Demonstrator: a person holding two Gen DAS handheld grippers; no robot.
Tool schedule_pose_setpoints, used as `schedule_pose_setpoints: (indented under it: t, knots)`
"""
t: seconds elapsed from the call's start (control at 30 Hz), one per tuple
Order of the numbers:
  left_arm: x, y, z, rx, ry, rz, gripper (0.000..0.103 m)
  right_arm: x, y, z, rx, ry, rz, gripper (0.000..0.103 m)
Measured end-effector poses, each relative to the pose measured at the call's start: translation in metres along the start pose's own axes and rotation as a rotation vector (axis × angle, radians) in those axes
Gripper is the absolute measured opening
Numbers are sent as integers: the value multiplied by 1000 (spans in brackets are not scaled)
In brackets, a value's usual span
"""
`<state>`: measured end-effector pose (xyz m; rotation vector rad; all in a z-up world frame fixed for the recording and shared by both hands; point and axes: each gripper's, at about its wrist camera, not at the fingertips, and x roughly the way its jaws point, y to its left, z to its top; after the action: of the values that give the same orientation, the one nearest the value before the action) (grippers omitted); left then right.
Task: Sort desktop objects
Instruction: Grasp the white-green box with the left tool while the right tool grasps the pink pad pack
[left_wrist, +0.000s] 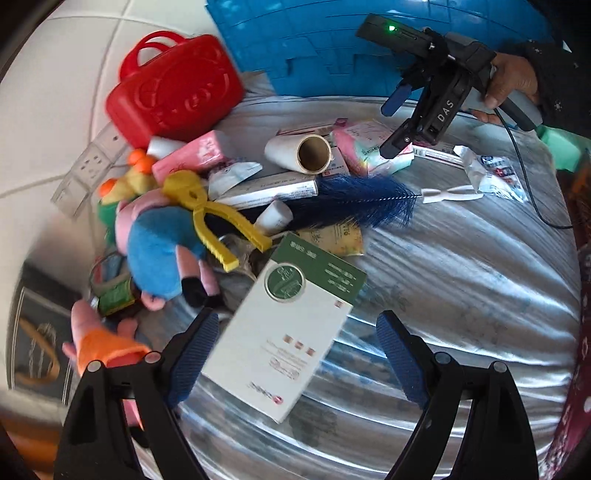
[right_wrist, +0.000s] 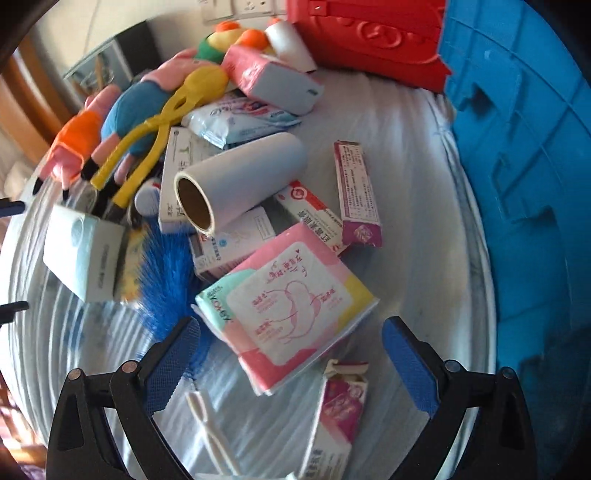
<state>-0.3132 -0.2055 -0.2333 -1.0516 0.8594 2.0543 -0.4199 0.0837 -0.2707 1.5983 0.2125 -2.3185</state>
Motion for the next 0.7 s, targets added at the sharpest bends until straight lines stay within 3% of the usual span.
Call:
schedule_pose_setpoints:
  t: [0.27, 0.37, 0.47, 0.6, 0.7]
  knots:
    - [42, 18, 1, 285, 30, -161, 84, 1, -5, -11, 189, 16, -27, 101]
    - [56, 11, -8, 340, 36, -218, 84, -1, -14, -11, 266, 17, -30, 101]
    - [63, 0, -19, 328, 23, -239, 83, 0, -16, -6, 302, 19, -40, 101]
    - [63, -21, -30, 279, 2, -161, 81, 9, -23, -4, 382, 26, -10, 101]
    - [58, -30, -32, 146, 1, -120, 81, 17, -22, 4, 433, 13, 4, 101]
